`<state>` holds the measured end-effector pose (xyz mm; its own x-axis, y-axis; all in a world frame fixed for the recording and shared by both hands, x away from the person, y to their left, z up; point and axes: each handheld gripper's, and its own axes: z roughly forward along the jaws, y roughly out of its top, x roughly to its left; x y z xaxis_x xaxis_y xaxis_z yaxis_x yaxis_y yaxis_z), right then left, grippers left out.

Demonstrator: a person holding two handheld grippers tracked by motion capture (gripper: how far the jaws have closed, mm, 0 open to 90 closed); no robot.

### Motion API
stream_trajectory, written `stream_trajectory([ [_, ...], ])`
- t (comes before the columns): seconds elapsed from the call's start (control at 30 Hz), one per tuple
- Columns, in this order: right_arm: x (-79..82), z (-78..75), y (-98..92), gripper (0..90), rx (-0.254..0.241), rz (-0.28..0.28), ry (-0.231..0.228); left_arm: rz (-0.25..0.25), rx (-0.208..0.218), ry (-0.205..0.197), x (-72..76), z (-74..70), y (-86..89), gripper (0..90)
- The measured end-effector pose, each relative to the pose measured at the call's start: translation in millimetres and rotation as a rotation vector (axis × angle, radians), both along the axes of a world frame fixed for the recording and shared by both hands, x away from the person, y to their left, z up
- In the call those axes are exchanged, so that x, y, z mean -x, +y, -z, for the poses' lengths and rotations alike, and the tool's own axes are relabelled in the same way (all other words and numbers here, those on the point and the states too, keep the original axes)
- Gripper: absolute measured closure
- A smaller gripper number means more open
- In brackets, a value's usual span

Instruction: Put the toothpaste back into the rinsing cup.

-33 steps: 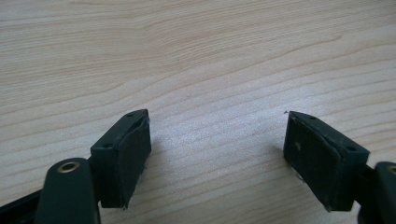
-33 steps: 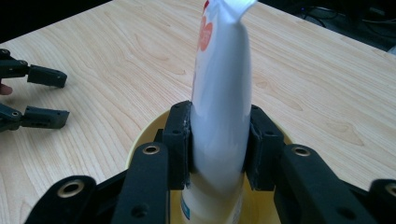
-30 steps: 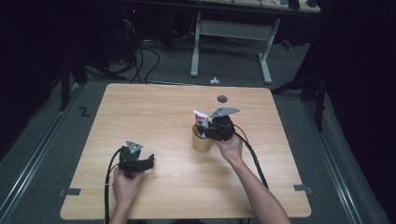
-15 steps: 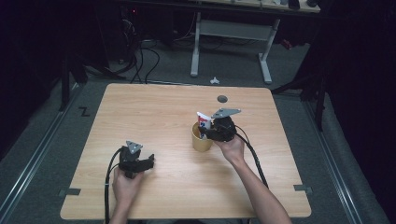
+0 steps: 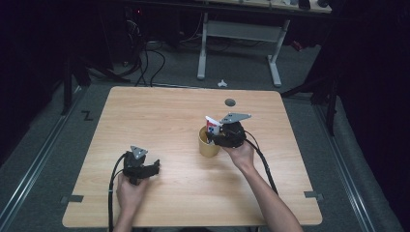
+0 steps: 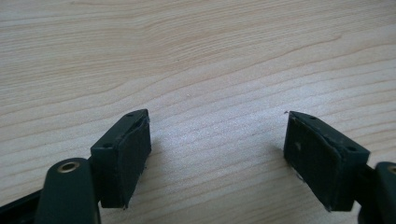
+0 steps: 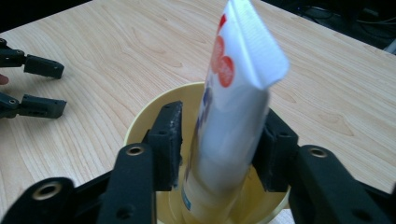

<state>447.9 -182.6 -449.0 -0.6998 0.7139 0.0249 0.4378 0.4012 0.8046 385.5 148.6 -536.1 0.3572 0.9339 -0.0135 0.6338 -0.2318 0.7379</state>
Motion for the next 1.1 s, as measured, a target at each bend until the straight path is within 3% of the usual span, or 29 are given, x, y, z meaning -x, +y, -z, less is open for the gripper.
stream_trajectory([
  [0.27, 2.5, -3.0, -0.7, 49.3, 0.002, 0.008, -0.026, 0.0, 0.0, 0.0, 0.0, 0.0, 0.0, 23.5],
  [0.77, 3.5, -6.6, -8.7, 48.5, -0.016, 0.035, -0.035, 0.0, 0.0, 0.0, 0.0, 0.0, -0.1, 23.5],
  [1.1, 9.1, -8.9, -8.4, 47.3, -0.02, 0.02, -0.045, 0.0, -0.001, 0.0, 0.0, 0.0, 0.0, 23.5],
])
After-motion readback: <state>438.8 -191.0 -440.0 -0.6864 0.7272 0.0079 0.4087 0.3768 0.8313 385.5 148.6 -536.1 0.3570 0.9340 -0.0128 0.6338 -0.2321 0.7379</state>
